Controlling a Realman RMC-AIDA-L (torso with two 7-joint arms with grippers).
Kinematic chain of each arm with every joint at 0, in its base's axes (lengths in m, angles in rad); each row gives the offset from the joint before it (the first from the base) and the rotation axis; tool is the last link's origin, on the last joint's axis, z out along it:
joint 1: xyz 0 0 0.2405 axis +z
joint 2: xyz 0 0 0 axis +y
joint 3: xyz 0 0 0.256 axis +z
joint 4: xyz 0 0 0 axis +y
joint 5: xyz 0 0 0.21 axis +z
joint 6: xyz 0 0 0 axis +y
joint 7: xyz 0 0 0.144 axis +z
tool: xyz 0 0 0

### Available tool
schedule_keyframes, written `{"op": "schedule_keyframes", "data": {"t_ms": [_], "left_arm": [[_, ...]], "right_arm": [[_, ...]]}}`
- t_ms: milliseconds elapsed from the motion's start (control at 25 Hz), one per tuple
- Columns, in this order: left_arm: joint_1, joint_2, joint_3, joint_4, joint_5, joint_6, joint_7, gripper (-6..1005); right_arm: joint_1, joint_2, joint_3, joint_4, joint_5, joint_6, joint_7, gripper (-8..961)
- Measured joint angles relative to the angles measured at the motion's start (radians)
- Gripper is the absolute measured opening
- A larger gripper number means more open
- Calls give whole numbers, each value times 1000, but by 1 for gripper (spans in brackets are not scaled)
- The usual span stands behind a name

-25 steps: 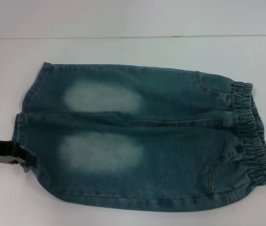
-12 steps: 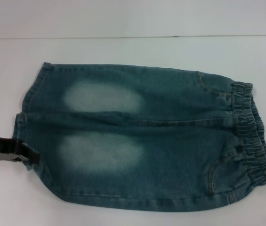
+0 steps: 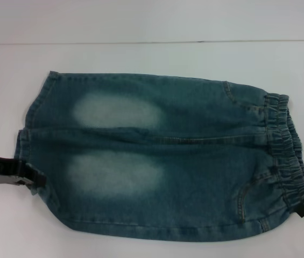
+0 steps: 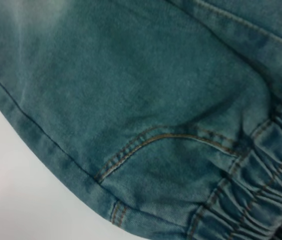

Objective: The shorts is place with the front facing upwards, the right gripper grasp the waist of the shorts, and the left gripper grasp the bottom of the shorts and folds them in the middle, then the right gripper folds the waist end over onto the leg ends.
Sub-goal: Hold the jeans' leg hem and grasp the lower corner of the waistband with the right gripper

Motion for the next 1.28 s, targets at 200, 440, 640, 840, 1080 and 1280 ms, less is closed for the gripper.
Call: {"op": "schedule_keyframes", "data": {"t_ms": [200,440,640,840,1080,1280], "left_arm": [[-1,0,0,-7,-5,-4,1,121],[-2,0,0,-7,-10,-5,1,125],[-3,0,0,-7,-11,-5,2,128],[-5,0,0,-7,-11,-5,2,131],[-13,2,-4,-7,-11,-5,-2,135],[-19,4,-6,-7,-11,-5,-4,138]], "right_arm": [[6,12,-14,13,-1,17,-1,843],[11,19,1,14,20,11,-27,823],[10,12,11,10,75,-11,-65,807],[4,4,13,-1,104,-38,-104,790],[6,-2,5,-1,95,-39,-105,672],[5,-2,3,-2,93,-40,-118,574]]}}
